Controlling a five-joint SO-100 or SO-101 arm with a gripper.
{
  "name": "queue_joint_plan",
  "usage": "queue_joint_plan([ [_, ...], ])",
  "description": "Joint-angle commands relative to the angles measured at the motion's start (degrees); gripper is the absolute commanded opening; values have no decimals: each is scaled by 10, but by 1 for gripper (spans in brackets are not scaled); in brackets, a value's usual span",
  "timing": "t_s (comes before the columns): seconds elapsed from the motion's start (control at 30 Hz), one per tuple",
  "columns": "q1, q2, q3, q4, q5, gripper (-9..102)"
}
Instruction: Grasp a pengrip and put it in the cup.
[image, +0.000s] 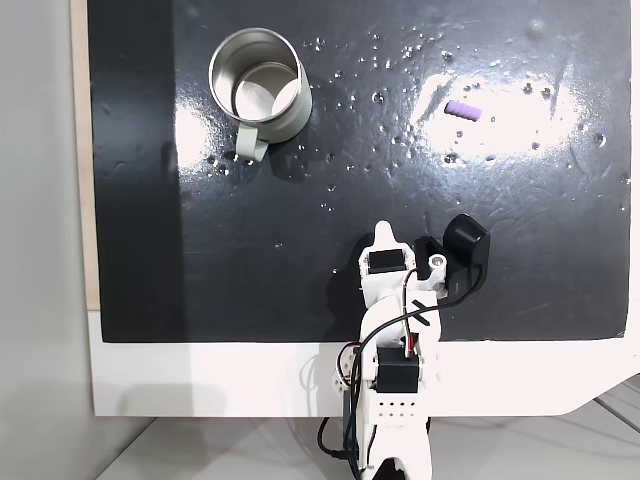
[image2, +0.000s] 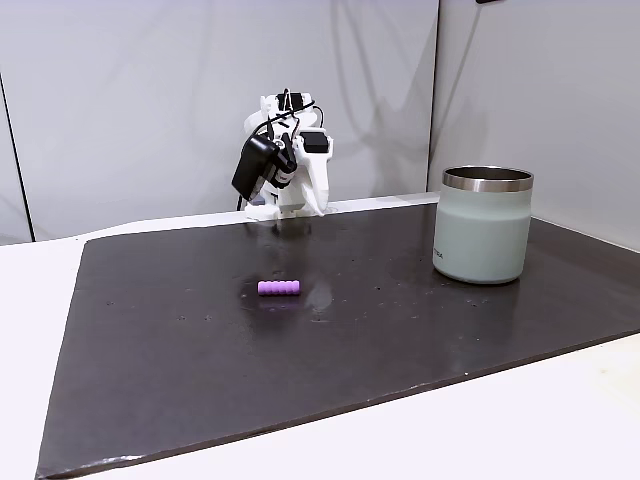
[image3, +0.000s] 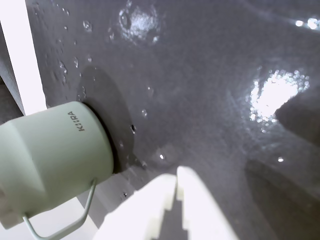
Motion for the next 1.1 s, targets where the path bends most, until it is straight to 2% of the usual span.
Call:
queue_joint_plan([
  [0.0, -18, 7, -3, -19, -18, 0],
  [0.37, -19, 7, -4, -18, -17, 0],
  [0.53, -29, -2, -86, 8, -26, 0],
  [0.6, -40, -63, -157, 9, -19, 0],
  [0.8, -33, -429, -417, -5, 20, 0],
  [0.93, 6, -555, -489, -39, 18, 0],
  [1.07, 35, -673, -573, -30, 32, 1],
])
